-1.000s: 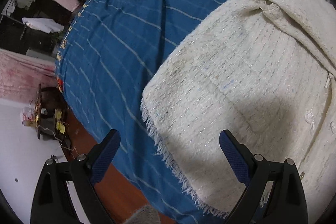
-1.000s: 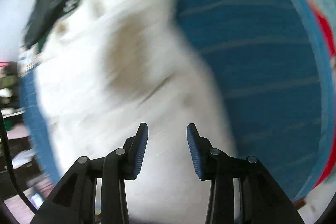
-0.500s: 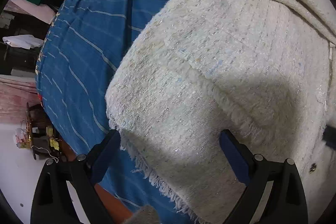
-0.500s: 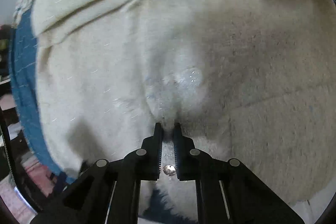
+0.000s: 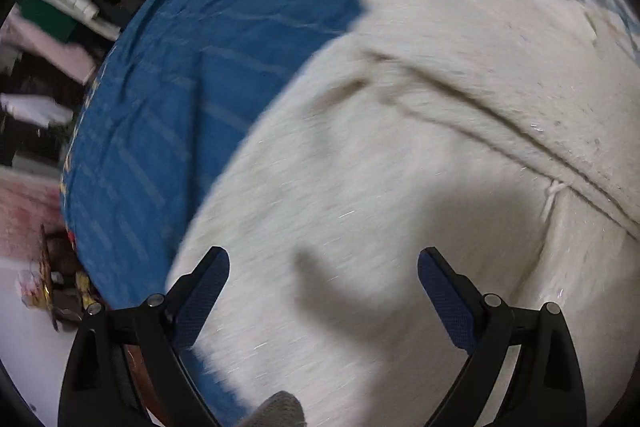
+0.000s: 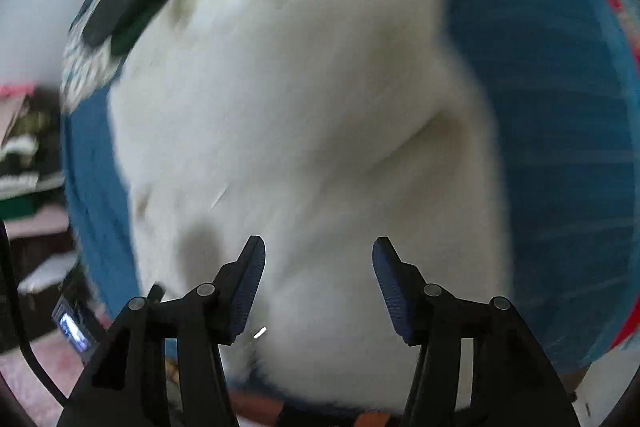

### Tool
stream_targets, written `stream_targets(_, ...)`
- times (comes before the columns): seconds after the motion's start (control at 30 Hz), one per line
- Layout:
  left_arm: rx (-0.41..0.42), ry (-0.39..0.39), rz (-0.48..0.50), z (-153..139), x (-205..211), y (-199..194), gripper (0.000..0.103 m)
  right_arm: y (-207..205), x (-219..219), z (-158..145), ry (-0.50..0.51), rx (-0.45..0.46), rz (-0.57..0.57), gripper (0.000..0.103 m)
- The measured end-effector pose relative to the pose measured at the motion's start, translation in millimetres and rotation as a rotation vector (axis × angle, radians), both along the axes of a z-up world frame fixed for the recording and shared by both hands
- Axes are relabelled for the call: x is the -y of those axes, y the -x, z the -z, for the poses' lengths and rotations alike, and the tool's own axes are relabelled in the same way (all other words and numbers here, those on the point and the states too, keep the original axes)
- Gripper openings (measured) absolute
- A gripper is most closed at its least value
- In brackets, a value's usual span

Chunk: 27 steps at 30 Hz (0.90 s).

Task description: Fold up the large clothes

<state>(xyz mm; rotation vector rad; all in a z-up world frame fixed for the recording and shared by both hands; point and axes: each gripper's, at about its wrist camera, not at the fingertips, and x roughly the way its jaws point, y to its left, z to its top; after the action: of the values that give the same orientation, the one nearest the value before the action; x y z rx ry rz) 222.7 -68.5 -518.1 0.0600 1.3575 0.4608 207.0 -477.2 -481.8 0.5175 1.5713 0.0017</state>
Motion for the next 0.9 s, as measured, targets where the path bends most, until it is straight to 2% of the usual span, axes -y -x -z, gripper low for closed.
stream_targets(0.07, -0.03, -0.046, 0.04, 26.5, 23.6, -15.8, 0.096, -19.6, 55.1, 7.9, 0.043, 0.012, 0.036, 0.058)
stream_targets(0.17, -0.083, -0.125, 0.043, 59.3, 40.0, -26.7, 0.099, -52.6, 93.2, 27.2, 0.043, 0.016, 0.009, 0.058)
stream_targets(0.23, -0.049, -0.184, 0.023, 60.1, 44.6, -27.4, 0.102, -60.7, 97.2, 45.4, 0.016, 0.001, -0.047, 0.058)
stream_targets(0.3, -0.03, -0.201, -0.004, 60.4, 47.2, -25.1, 0.103, -68.8, 89.8, 69.5, -0.038, -0.027, -0.123, 0.058)
stream_targets(0.33, -0.014, -0.207, -0.02, 60.7, 48.4, -23.2, 0.103, -72.4, 82.9, 82.0, -0.044, -0.044, -0.174, 0.05)
stream_targets(0.37, -0.003, -0.209, -0.032, 61.4, 49.3, -21.3, 0.103, -74.3, 78.7, 94.9, -0.036, -0.055, -0.245, 0.033)
stream_targets(0.43, 0.017, -0.21, -0.066, 60.9, 48.3, -16.2, 0.103, -77.2, 84.1, 111.6, 0.036, -0.049, -0.277, 0.028)
stream_targets(0.53, 0.029, -0.212, -0.113, 60.2, 45.1, -14.0, 0.103, -83.6, 106.7, 120.3, 0.003, -0.064, -0.215, 0.025)
stream_targets(0.6, 0.023, -0.219, -0.139, 59.4, 36.3, -19.4, 0.103, -83.6, 107.1, 117.5, 0.005, -0.068, -0.263, 0.027)
stream_targets(0.67, -0.009, -0.234, -0.17, 55.7, 37.2, -23.9, 0.103, -82.5, 111.3, 112.9, -0.014, -0.074, -0.298, 0.043)
stream_targets(0.73, -0.024, -0.252, -0.197, 46.4, 43.5, -24.3, 0.103, -78.8, 123.5, 105.9, -0.017, -0.078, -0.304, 0.053)
stream_targets(0.83, -0.035, -0.338, -0.203, 24.4, 65.2, -12.5, 0.103, -65.7, 151.3, 91.4, -0.017, -0.062, -0.314, 0.067)
stream_targets(0.9, -0.048, -0.407, -0.171, 9.5, 90.4, 0.6, 0.103, -55.0, 170.5, 83.3, -0.004, -0.062, -0.324, 0.068)
